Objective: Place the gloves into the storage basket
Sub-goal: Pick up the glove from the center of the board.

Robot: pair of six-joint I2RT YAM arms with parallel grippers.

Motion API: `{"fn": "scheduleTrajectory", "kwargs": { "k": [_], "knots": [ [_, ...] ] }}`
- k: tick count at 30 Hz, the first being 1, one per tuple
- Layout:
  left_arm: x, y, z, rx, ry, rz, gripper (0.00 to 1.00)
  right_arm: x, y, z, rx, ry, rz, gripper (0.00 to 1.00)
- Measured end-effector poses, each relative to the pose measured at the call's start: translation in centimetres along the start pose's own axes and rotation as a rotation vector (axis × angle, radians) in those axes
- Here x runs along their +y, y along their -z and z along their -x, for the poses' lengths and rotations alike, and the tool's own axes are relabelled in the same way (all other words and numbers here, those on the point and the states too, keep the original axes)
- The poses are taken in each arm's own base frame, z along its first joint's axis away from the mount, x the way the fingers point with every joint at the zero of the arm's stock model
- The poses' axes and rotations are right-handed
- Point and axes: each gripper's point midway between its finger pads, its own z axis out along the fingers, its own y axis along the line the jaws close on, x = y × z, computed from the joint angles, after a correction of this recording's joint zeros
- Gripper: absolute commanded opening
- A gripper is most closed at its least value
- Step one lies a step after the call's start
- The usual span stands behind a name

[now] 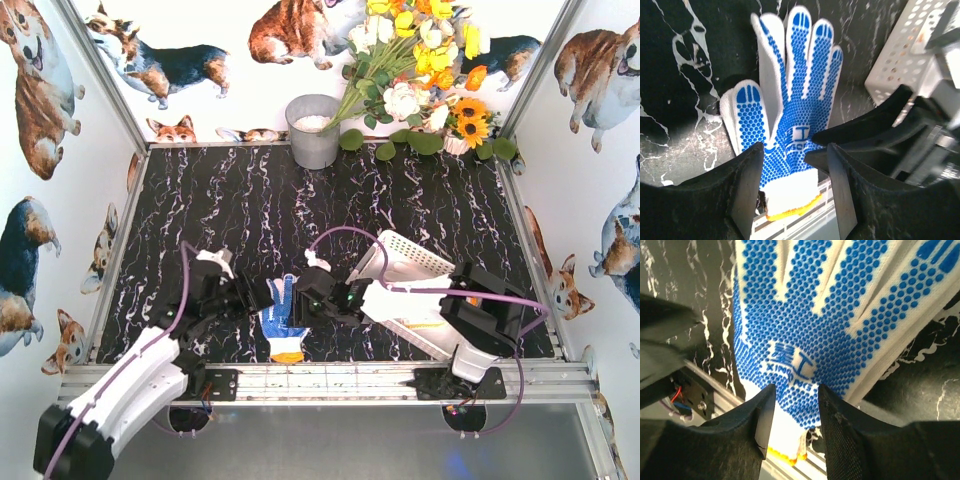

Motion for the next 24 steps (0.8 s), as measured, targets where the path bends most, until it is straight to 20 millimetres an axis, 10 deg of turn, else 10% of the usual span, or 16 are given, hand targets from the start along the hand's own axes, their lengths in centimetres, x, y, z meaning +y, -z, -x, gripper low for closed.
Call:
{"fn": "scheduleTrajectory", "kwargs": {
  "k": [11,24],
  "knots": [
    [-0.3,-1.9,-2.2,0.156,-0.059,-0.062,0.4,3.0,5.0,0.0,-0.015,-0.011,0.114,0.48],
    [1.5,-3.8,-4.1,0.197,-0.021,-0.077,0.34,-1.2,4.6,-5.2,0.109,-0.169,0.036,0.52]
  ]
}}
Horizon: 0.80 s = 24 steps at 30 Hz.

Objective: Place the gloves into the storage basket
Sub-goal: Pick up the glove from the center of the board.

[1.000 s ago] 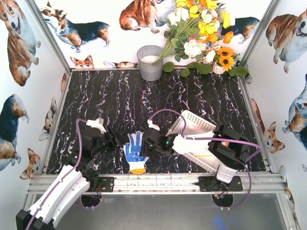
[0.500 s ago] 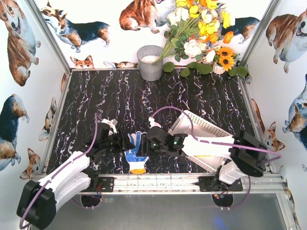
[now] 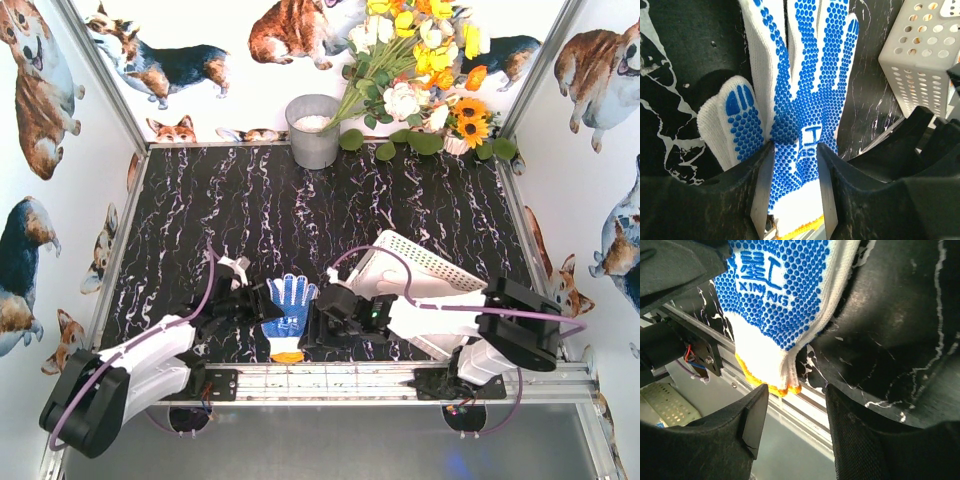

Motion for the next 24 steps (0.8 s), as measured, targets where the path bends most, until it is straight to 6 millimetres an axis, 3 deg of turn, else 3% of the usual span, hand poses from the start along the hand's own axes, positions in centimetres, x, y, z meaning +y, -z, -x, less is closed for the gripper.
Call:
{"fn": "scheduleTrajectory", "kwargs": {
  "k": [17,24],
  "knots": [
    [0.0,0.1,0.1,-0.011,-0.018,0.001,0.33,1.0,-2.5,-2.2,0.112,-0.069,0.049,0.44],
    [0.3,0.4,0.1,-0.017,-0.022,0.016,0.34,1.1,-2.6,-2.4,0.122,-0.088,0.054,0.14]
  ]
}}
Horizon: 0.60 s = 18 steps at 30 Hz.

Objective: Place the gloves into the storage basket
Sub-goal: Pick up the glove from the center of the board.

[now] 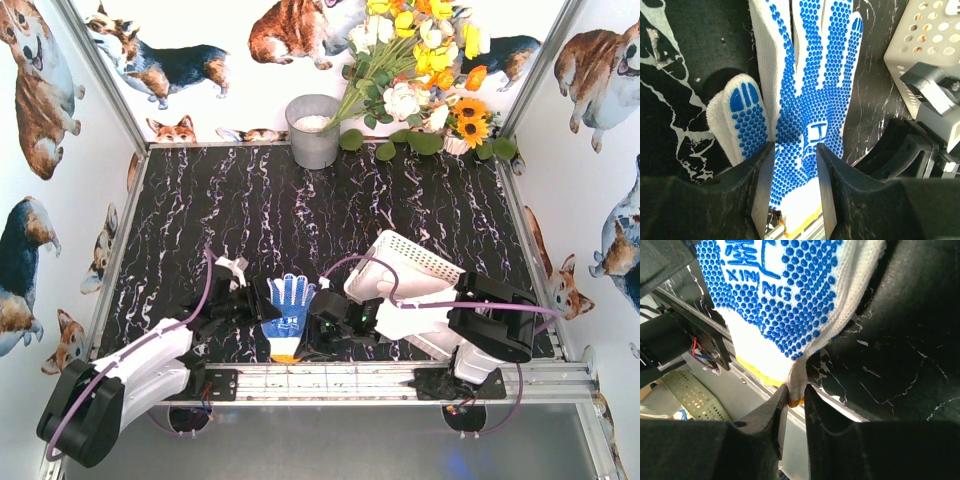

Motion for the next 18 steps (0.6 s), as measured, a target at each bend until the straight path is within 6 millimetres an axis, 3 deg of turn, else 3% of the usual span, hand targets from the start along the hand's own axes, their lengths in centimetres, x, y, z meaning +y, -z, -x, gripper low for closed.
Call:
{"fn": "scheduleTrajectory", "kwargs": {
  "k": [3,6,13,18],
  "knots": [
    [0.3,0.3,-0.1,0.0,-0.017,0.017,0.35,0.0,0.1,0.1,-0.002,-0.007,0.002,0.01],
    [-0.6,0.8,0.4,-0.019,-0.059,0.008,0.36,0.2,0.4,0.3,-0.007,-0.02,0.011,0.0],
    [-5.5,2.6,1.1,-0.056,-0.287,-0.047,0.37,1.4,2.2,1.7,0.007,-0.062,0.065,0.0],
    [-8.8,3.7,-0.2,-0.058,-0.474,-0.078,0.42,1.4,4.1,2.8,0.024,-0.085,0.067,0.0]
  ]
}}
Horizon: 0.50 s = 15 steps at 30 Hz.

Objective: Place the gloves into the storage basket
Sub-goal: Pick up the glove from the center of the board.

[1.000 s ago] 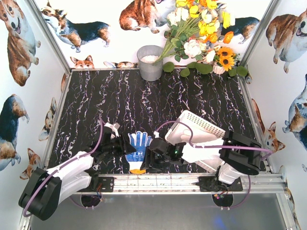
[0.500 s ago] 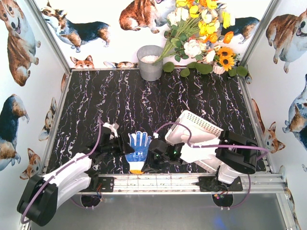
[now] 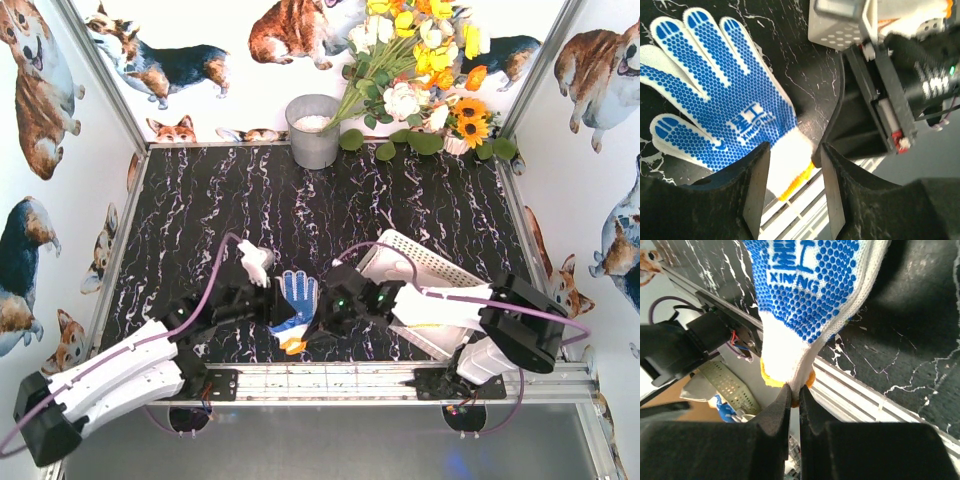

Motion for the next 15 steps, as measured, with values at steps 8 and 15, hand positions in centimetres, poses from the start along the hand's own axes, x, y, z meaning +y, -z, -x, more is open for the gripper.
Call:
{"fn": "scheduleTrajectory", "kwargs": {
  "k": [8,15],
  "knots": [
    [-1.2,-0.2,-2.4,0.023,-0.24,0.036,0.62,0.5,2.6,2.0,0.026,-0.031,0.004,0.0],
    [-2.3,-1.5,-2.5,-0.017,-0.401,0.045,0.77,0.2,3.4,2.5,0.051,-0.055,-0.003,0.0]
  ]
}}
